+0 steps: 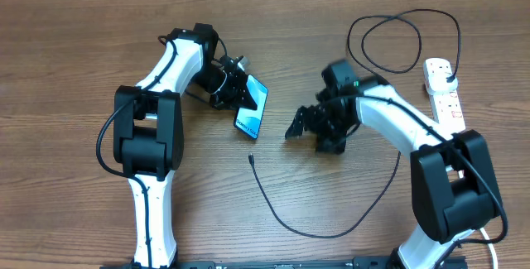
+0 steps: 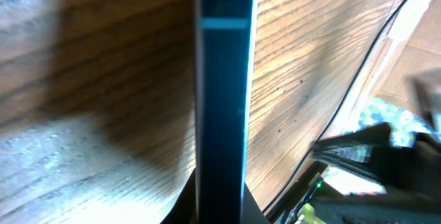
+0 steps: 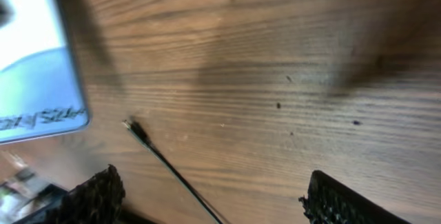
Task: Plug charger to phone and switch on socket
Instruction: 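Release the phone from the right gripper, keep it in left gripper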
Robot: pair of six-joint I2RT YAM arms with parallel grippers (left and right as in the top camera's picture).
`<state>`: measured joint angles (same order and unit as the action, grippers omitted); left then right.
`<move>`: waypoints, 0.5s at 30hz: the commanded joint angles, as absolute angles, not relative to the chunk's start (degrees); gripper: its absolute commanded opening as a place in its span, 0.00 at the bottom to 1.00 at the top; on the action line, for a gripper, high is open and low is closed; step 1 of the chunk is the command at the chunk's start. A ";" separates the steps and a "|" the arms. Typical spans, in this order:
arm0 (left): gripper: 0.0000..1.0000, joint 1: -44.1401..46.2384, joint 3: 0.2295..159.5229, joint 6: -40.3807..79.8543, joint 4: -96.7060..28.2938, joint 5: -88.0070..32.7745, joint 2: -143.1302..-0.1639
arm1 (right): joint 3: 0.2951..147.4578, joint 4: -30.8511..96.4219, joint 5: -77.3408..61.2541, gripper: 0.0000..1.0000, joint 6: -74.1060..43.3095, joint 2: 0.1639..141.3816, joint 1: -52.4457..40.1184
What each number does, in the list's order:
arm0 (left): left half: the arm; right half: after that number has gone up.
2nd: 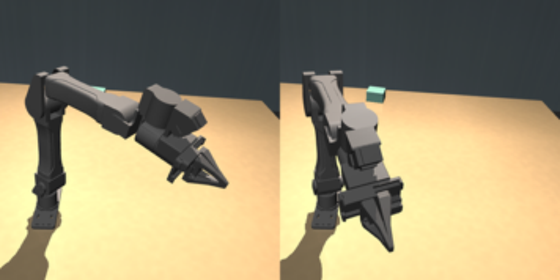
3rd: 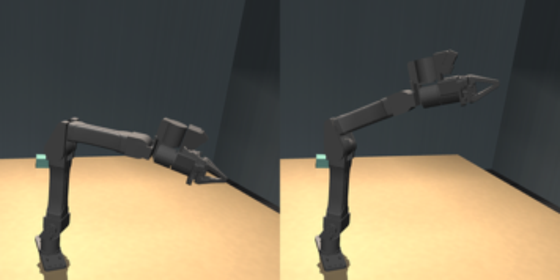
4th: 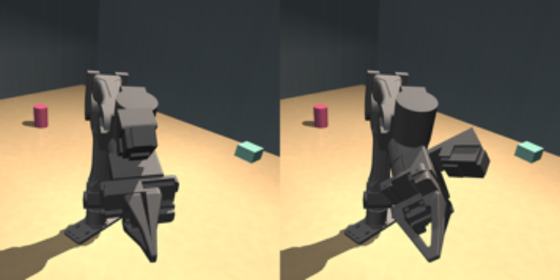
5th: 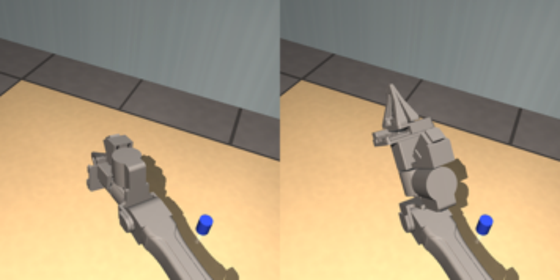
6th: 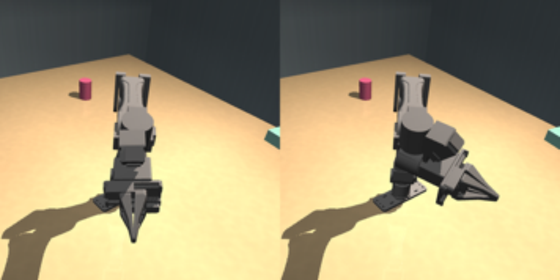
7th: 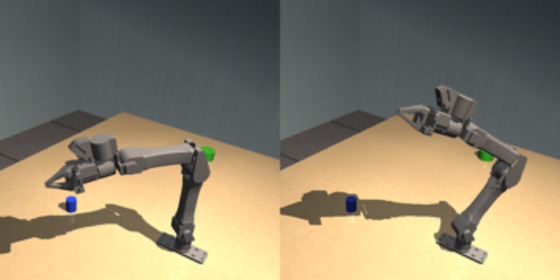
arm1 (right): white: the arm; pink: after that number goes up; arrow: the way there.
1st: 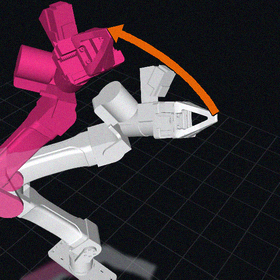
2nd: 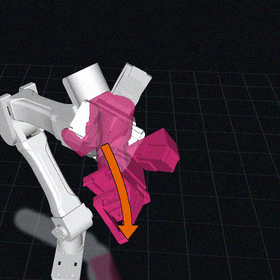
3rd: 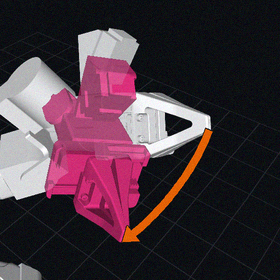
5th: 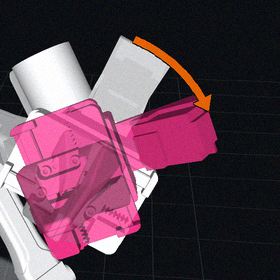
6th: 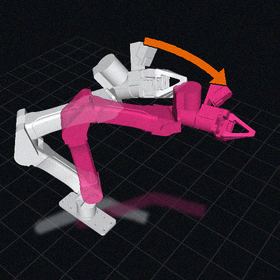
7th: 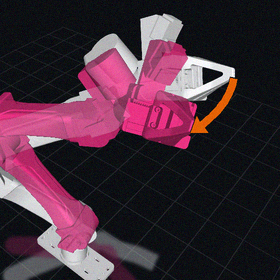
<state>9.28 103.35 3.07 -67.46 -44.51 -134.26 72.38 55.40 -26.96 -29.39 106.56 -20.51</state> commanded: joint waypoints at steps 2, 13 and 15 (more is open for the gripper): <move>0.04 6.85 103.39 2.76 -66.96 -50.13 -133.91 | 77.43 58.70 -20.27 0.81 -23.55 106.41 -24.51; 0.04 3.25 103.37 2.57 -68.82 -50.41 -133.91 | 77.17 58.48 -4.47 0.80 -23.86 106.54 -42.41; 0.04 3.11 103.37 1.72 -69.45 -50.41 -133.91 | 77.17 58.89 -3.66 0.80 -23.92 106.54 -44.88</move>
